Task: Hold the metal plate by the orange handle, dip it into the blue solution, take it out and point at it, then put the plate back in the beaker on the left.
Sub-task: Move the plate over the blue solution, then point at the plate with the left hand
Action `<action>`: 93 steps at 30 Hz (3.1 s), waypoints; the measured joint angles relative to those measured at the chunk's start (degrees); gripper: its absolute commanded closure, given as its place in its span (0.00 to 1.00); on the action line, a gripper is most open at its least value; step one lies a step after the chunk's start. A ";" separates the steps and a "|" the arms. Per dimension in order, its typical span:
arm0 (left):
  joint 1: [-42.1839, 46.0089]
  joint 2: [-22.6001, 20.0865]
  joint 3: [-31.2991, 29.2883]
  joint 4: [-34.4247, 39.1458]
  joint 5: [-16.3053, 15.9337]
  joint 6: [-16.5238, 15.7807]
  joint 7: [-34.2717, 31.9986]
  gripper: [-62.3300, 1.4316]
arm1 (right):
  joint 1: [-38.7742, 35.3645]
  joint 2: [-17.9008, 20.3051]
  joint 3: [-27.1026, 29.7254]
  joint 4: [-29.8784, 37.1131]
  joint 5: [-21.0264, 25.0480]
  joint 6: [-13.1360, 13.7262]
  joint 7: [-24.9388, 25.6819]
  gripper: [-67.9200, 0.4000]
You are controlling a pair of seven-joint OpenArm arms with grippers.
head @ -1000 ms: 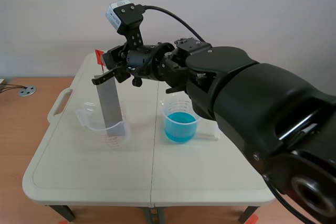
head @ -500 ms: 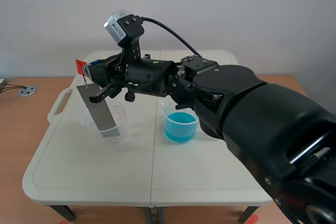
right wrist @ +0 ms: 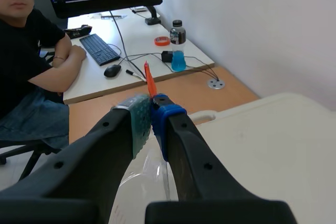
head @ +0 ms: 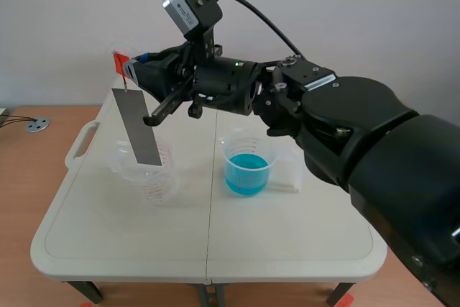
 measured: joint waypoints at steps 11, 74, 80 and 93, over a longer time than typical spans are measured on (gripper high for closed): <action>0.00 0.00 -0.02 0.00 0.00 0.00 0.00 0.96 | -3.78 3.45 2.43 10.71 0.00 0.02 -2.89 0.98; -42.42 -17.59 6.73 0.00 -3.15 -8.96 0.17 0.96 | -17.53 10.58 35.10 44.19 16.83 0.26 -37.66 0.98; -53.42 -17.29 16.94 0.00 -3.02 -10.82 0.33 0.96 | -17.53 10.58 35.08 44.19 16.81 0.26 -37.66 0.98; -79.14 -8.48 38.97 -8.57 -1.79 -10.84 8.41 0.96 | -17.53 10.58 34.93 44.19 16.83 0.26 -37.83 0.98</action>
